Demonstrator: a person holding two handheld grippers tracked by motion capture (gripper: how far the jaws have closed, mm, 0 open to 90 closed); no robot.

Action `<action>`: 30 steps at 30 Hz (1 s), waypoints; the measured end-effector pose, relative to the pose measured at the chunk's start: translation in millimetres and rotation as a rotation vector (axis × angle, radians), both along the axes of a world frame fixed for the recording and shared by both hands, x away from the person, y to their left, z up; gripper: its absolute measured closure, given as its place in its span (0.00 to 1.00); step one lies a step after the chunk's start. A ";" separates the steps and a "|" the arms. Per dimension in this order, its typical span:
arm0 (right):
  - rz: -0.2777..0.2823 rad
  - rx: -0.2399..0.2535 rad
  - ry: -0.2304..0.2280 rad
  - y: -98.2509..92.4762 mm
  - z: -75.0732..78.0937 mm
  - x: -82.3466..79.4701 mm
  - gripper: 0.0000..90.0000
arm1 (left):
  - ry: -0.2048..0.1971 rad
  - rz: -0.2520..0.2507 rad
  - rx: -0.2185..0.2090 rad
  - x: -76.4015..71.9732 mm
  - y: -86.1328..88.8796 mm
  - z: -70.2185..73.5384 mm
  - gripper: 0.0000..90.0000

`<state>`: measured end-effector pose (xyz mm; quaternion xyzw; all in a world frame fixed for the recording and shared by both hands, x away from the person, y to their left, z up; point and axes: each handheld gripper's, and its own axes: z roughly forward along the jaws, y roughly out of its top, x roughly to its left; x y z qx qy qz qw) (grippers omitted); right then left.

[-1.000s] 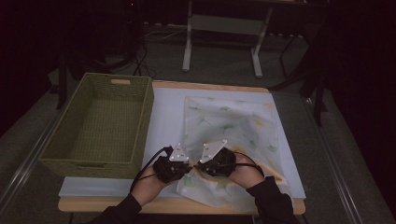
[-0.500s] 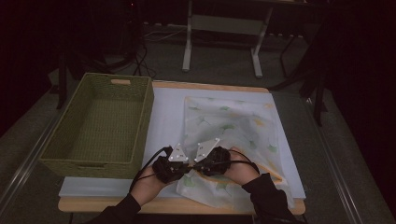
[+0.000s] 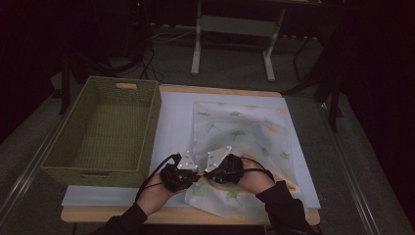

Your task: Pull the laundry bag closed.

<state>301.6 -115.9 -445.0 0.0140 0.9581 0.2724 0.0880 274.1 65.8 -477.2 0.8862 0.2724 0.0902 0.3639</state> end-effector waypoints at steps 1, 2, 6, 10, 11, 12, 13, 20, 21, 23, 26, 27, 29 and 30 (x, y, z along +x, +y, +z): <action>-0.001 0.002 0.002 0.0 0.1 -0.1 0.97 | -0.001 -0.001 0.001 -0.3 -0.5 -0.1 0.97; 0.002 0.008 0.006 0.0 0.5 -0.1 0.97 | -0.003 0.000 0.003 -0.3 -0.6 -0.1 0.97; 0.008 -0.001 0.010 3.1 0.6 -0.2 0.97 | 0.001 -0.005 0.006 0.0 -1.6 -0.7 0.97; 0.024 -0.031 0.012 9.9 -0.1 -1.6 0.98 | -0.005 -0.003 0.026 -0.3 -3.5 -2.5 0.97; 0.030 -0.038 0.007 11.4 0.2 -1.9 0.98 | -0.004 0.000 0.026 0.0 -3.5 -2.8 0.97; 0.033 -0.041 0.002 12.7 0.0 -1.9 0.99 | -0.005 -0.002 0.031 0.3 -3.2 -2.7 0.97; 0.023 -0.044 0.007 13.2 0.5 -1.8 1.00 | -0.004 -0.001 0.029 0.4 -3.0 -2.7 0.97; -0.009 -0.050 -0.007 11.0 0.8 -4.2 1.00 | -0.004 0.012 0.027 -0.5 -3.7 -0.6 0.97; -0.011 -0.050 -0.007 10.7 0.4 -4.4 1.00 | -0.007 0.010 0.031 -1.0 -3.9 -0.3 0.97; -0.019 -0.049 -0.006 9.3 -0.1 -4.3 1.00 | -0.006 0.011 0.033 -1.4 -3.9 1.2 0.97; -0.032 -0.035 0.005 5.8 -1.3 -4.1 1.00 | -0.011 0.012 0.030 -2.8 -5.1 3.2 0.97; -0.031 -0.031 0.013 4.7 -1.9 -3.7 1.00 | -0.012 0.006 0.034 -3.0 -5.6 3.5 0.98; -0.037 -0.029 0.016 3.0 -3.0 -3.7 1.00 | -0.015 0.003 0.038 -3.5 -6.6 4.2 0.98; -0.038 -0.032 0.020 2.5 -3.4 -3.6 1.00 | -0.020 0.004 0.038 -3.9 -7.1 4.7 0.98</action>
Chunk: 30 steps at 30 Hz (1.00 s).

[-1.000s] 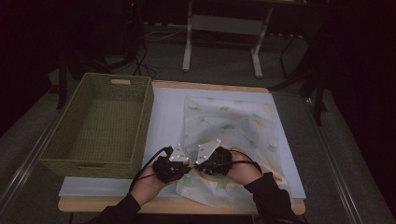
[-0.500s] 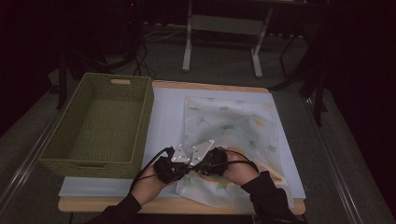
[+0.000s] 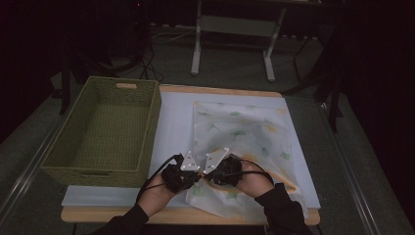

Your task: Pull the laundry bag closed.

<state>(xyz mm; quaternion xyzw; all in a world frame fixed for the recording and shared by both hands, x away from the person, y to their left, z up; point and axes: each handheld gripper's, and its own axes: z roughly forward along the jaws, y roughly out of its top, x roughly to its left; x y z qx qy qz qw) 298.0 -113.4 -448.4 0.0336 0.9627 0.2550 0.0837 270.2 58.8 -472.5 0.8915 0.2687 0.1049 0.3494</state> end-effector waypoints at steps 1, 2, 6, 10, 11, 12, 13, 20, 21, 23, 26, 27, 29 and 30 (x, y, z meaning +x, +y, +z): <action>-0.002 -0.002 -0.004 -0.2 -0.4 -0.3 1.00 | 0.001 -0.002 0.001 -0.1 -0.2 0.4 0.98; -0.004 0.002 0.002 -0.9 -0.6 0.0 1.00 | -0.001 -0.007 0.005 -0.3 -0.5 0.6 0.98; -0.014 0.014 0.019 -4.4 -1.9 1.9 1.00 | -0.002 -0.004 0.002 -0.8 -1.4 1.4 0.98; -0.021 0.031 0.032 -7.7 -2.4 2.7 1.00 | 0.007 -0.003 -0.013 -0.5 -0.5 2.5 0.98; -0.022 0.027 0.027 -8.4 -2.9 3.0 1.00 | 0.014 -0.002 -0.028 0.2 0.9 2.8 0.98; -0.028 0.034 0.036 -9.6 -3.5 3.3 1.00 | 0.008 0.006 -0.040 0.3 2.6 4.5 0.98; -0.028 0.034 0.036 -9.6 -3.5 3.3 1.00 | 0.008 0.006 -0.040 0.3 2.6 4.5 0.98; -0.048 0.013 0.044 -13.3 -10.8 6.5 1.00 | -0.008 0.009 -0.021 -0.6 2.4 7.2 0.98; -0.048 0.013 0.044 -13.3 -10.8 6.5 1.00 | -0.008 0.009 -0.021 -0.6 2.4 7.2 0.98; -0.058 0.031 0.055 -19.2 -12.5 8.2 1.00 | -0.005 0.014 -0.031 -1.0 4.0 8.1 0.98; -0.061 0.052 0.070 -24.4 -11.0 8.5 1.00 | -0.005 0.019 -0.028 -1.5 2.5 9.7 0.98; -0.065 0.050 0.070 -25.1 -10.5 8.2 1.00 | -0.005 0.015 -0.027 -1.6 2.2 10.1 0.98; -0.064 0.060 0.071 -27.4 -9.5 8.2 1.00 | -0.003 0.020 -0.038 -1.8 2.9 11.6 0.98; -0.064 0.075 0.077 -29.0 -9.3 8.6 1.00 | 0.009 0.019 -0.052 -1.3 3.3 11.8 0.98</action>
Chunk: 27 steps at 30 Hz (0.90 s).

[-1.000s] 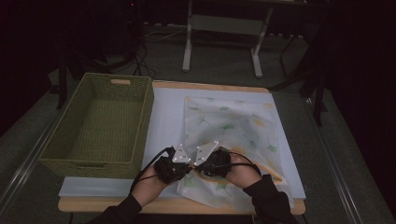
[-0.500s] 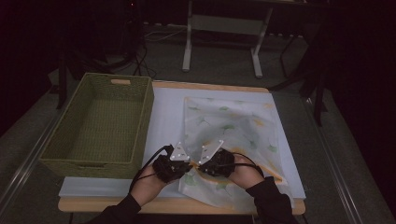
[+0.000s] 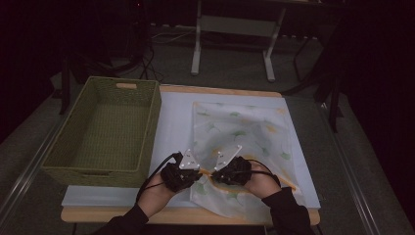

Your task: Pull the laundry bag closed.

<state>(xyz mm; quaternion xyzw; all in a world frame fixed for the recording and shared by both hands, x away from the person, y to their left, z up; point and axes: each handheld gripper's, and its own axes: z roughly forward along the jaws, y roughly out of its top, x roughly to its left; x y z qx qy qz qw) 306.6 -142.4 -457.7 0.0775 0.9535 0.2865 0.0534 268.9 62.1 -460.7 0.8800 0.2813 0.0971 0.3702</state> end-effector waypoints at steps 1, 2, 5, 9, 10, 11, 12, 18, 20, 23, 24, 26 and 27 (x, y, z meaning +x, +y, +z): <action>0.002 0.006 0.002 -1.5 0.2 0.7 1.00 | -0.004 0.001 -0.006 -0.3 0.0 0.2 0.98; 0.001 0.008 0.004 -2.3 0.4 0.7 1.00 | -0.025 -0.001 -0.003 -1.4 -0.2 1.1 0.98; -0.004 0.031 0.002 -4.0 1.5 1.4 1.00 | -0.041 -0.004 -0.018 -3.1 -0.5 3.6 0.98; -0.005 0.038 0.000 -3.6 1.5 2.6 1.00 | -0.035 0.002 -0.025 -3.6 -1.5 8.2 0.98; -0.002 0.031 -0.001 -2.5 0.7 2.2 1.00 | -0.028 0.003 -0.032 -3.1 -0.9 8.1 0.98; -0.006 0.027 -0.004 -1.7 0.4 1.9 1.00 | -0.029 0.006 -0.025 -2.9 -0.5 8.2 0.98; -0.002 0.024 -0.005 -1.2 0.2 1.8 1.00 | -0.026 0.008 -0.027 -2.3 0.1 8.5 0.98; -0.014 0.017 -0.010 -3.8 -3.2 2.1 1.00 | -0.021 0.017 -0.035 0.2 2.3 8.7 0.98; -0.018 0.016 -0.007 -4.9 -4.0 2.4 1.00 | -0.024 0.025 -0.025 0.4 2.6 8.4 0.98; -0.028 0.016 0.002 -11.2 -7.2 2.4 1.00 | -0.024 0.027 -0.026 -0.7 2.3 8.9 0.98; -0.031 0.018 0.005 -13.2 -7.4 2.4 1.00 | -0.027 0.032 -0.022 -1.2 1.7 8.0 0.98; -0.035 0.019 0.005 -15.3 -7.5 2.8 1.00 | -0.022 0.024 -0.018 -0.8 1.1 6.3 0.98; -0.033 0.019 0.011 -18.3 -8.0 2.3 1.00 | -0.015 0.024 -0.016 -0.4 1.0 5.9 0.98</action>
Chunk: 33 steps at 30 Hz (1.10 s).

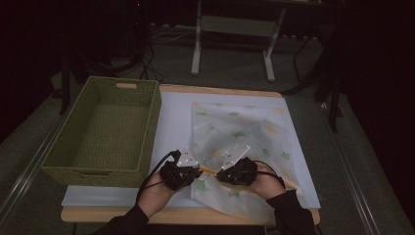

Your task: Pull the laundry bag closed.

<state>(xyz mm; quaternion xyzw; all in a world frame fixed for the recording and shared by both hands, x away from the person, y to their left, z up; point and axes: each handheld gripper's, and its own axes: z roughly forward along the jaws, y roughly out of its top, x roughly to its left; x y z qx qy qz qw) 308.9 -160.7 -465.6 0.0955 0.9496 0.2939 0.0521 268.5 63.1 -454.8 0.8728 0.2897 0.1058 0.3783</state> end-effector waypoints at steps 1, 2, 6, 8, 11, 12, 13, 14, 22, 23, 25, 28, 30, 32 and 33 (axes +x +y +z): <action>0.000 0.001 -0.004 -0.8 0.0 -0.7 1.00 | 0.004 0.002 -0.006 0.5 0.2 -0.3 0.98; 0.004 0.001 -0.002 -1.7 0.3 -1.1 1.00 | 0.004 0.004 -0.018 0.6 0.4 -0.5 0.98; -0.003 0.014 -0.006 -3.1 -0.2 -0.5 1.00 | -0.009 0.004 -0.023 -0.1 -0.3 2.5 0.98; -0.008 0.023 -0.006 -2.3 -1.6 1.1 1.00 | -0.016 -0.007 -0.050 -1.0 0.4 4.7 0.98; -0.003 0.038 0.000 0.0 -3.1 1.5 1.00 | -0.034 -0.014 -0.068 -4.0 0.7 7.7 0.98; -0.004 0.043 -0.001 0.1 -3.1 1.8 1.00 | -0.028 -0.012 -0.071 -3.9 0.9 8.3 0.98; -0.003 0.046 -0.003 -0.3 -3.3 2.4 1.00 | -0.048 0.000 -0.071 -4.9 1.5 9.9 0.98; -0.008 0.046 -0.008 -0.8 -2.9 2.7 1.00 | -0.066 0.000 -0.073 -6.0 2.0 12.1 0.98; -0.031 0.059 -0.017 -10.3 -1.3 3.4 1.00 | -0.043 0.026 -0.074 -2.3 6.6 14.8 0.98; -0.034 0.051 -0.014 -11.9 -2.6 3.3 1.00 | -0.027 0.031 -0.085 -1.4 7.2 14.1 0.98; -0.038 0.055 -0.004 -15.3 -3.9 2.6 1.00 | -0.016 0.029 -0.078 0.4 7.3 11.8 0.98; -0.037 0.040 0.000 -17.2 -4.5 1.8 1.00 | -0.019 0.042 -0.073 0.7 7.3 11.2 0.98; -0.048 0.035 -0.008 -20.1 -4.7 2.2 1.00 | -0.038 0.041 -0.072 -1.7 8.6 14.1 0.98; -0.044 0.068 0.004 -25.3 -3.5 2.1 1.00 | -0.040 0.046 -0.070 -2.4 8.7 14.6 0.98; -0.046 0.061 0.001 -26.0 -2.4 1.4 1.00 | -0.037 0.046 -0.061 -1.6 8.5 14.3 0.98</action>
